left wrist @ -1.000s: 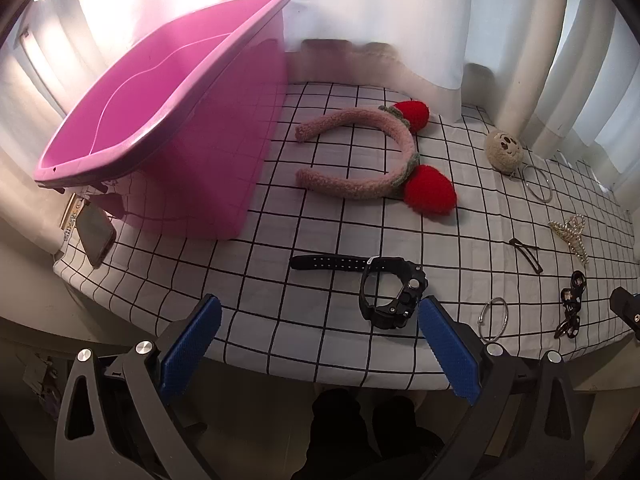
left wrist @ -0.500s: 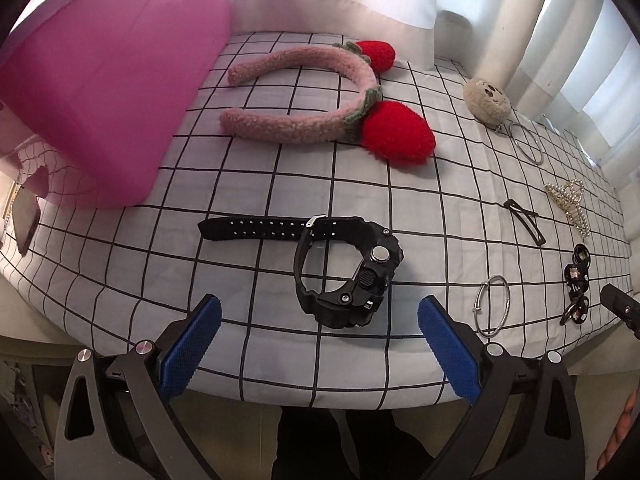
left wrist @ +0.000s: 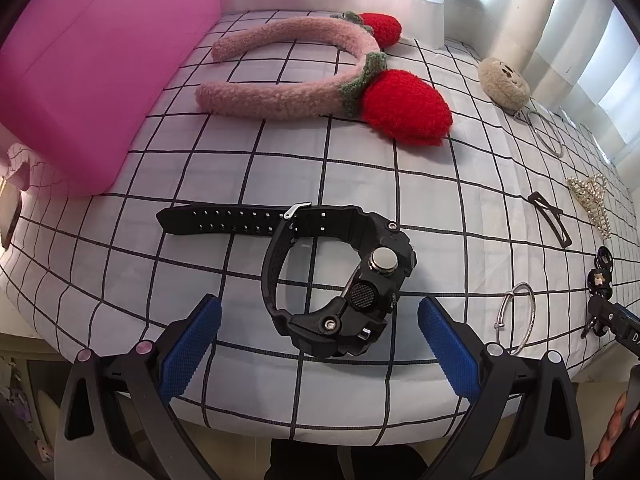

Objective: Organize jewelry
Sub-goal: 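Move the left tool to the black watch while the right tool approaches the black printed scrunchie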

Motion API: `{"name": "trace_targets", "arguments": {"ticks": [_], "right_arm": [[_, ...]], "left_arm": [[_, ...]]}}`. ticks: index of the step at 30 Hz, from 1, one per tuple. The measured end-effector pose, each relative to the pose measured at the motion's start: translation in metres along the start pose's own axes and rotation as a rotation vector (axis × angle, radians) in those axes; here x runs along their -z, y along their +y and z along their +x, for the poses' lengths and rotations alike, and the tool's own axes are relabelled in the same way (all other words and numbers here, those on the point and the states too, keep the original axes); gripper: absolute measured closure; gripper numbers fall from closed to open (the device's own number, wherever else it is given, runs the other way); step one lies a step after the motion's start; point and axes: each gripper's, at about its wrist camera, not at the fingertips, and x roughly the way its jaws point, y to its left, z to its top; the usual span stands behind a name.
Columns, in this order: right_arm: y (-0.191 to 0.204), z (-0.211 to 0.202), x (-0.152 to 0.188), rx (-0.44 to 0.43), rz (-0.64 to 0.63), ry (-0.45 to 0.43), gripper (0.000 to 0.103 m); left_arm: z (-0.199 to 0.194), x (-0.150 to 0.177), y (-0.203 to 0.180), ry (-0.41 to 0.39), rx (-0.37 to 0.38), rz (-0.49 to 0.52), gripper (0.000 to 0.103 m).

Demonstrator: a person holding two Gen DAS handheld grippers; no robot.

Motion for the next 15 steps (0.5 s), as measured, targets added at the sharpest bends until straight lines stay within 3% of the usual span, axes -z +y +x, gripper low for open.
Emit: {"name": "trace_targets", "arguments": {"ticks": [6,15], "right_arm": [[0.002,0.01,-0.001,0.029,-0.016,-0.006,0.009],[0.003,0.012,0.004,0.033,-0.052,-0.081,0.009]], "left_arm": [[0.01,-0.001,-0.003,-0.005,-0.032,0.009,0.006],[0.013,-0.002,-0.008,-0.114,-0.048,0.011,0.005]]}}
